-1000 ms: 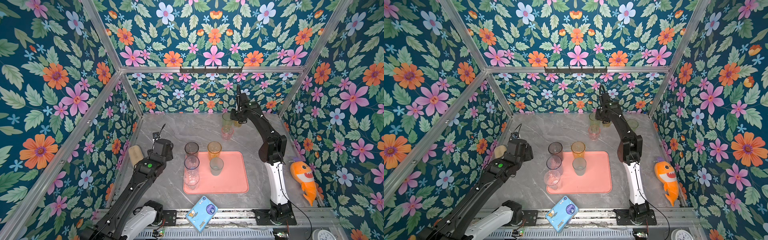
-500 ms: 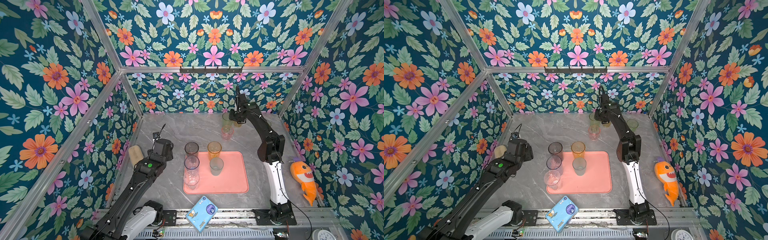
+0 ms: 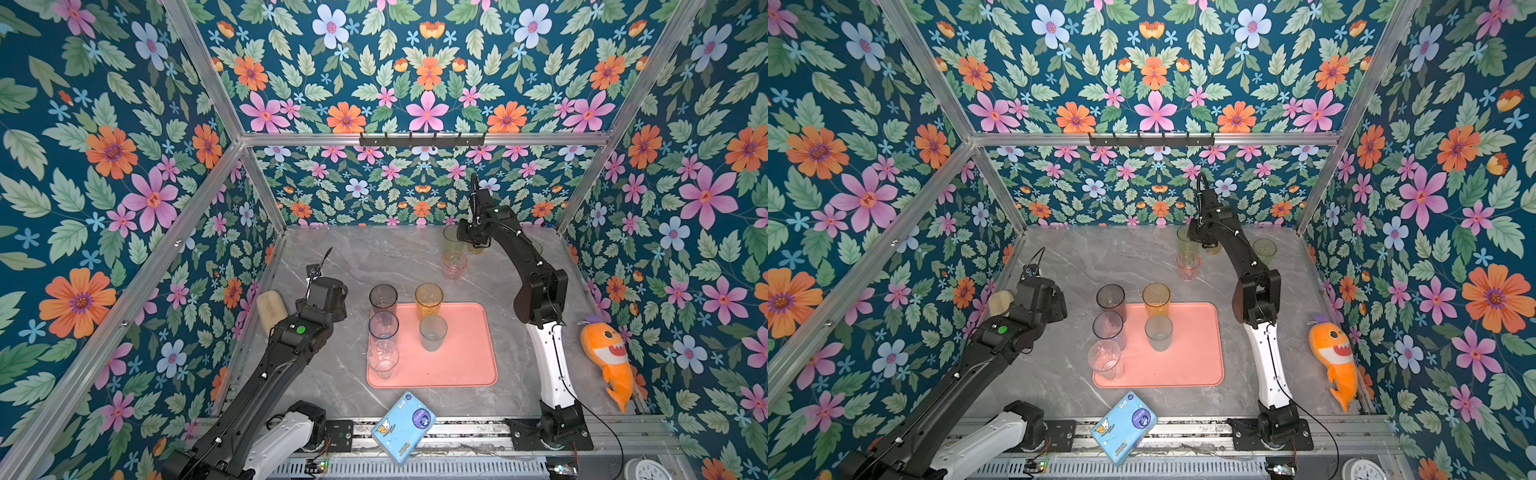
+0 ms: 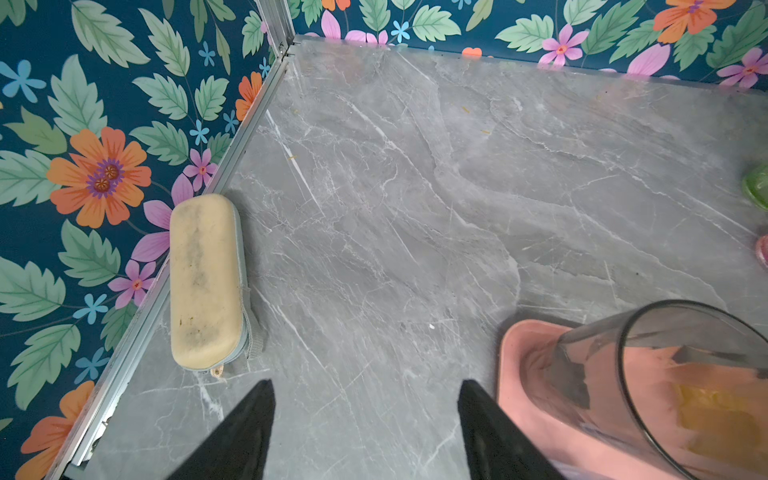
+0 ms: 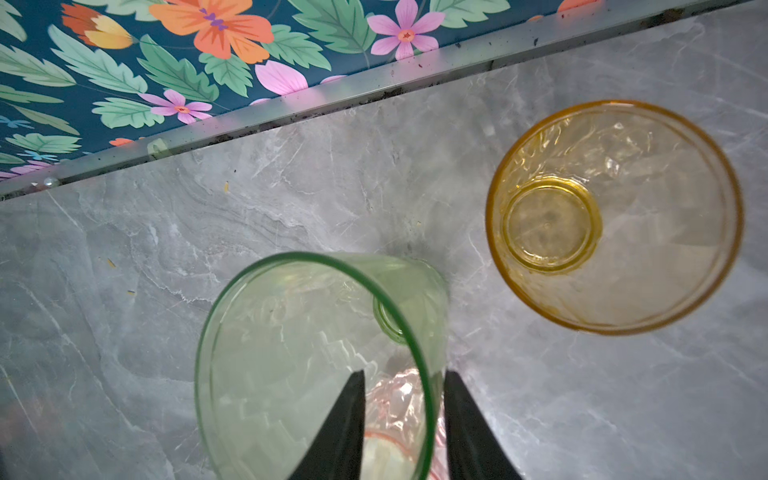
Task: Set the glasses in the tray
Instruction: 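Lower the right gripper onto the green glass rim and grasp it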
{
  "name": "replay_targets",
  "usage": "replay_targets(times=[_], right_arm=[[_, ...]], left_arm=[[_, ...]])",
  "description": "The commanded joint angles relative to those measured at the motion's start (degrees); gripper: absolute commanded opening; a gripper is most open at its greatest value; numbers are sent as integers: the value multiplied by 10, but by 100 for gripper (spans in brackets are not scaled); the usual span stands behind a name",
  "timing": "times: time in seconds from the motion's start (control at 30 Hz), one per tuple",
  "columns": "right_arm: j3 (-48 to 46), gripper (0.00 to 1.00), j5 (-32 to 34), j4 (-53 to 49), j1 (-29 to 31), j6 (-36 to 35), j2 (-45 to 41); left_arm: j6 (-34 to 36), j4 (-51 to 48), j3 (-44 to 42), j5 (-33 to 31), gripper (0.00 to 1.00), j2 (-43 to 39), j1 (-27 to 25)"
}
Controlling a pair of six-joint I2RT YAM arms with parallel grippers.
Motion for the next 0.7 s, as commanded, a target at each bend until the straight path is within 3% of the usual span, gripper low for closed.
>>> replay_targets(times=[0.0,0.67], right_arm=[[2,33,-2,0,0,4,2],[4,28,-1,4,1,6,7]], left_arm=[[3,3,0,-2,72,-1,1],[3,3,-1,-1,72,4,1]])
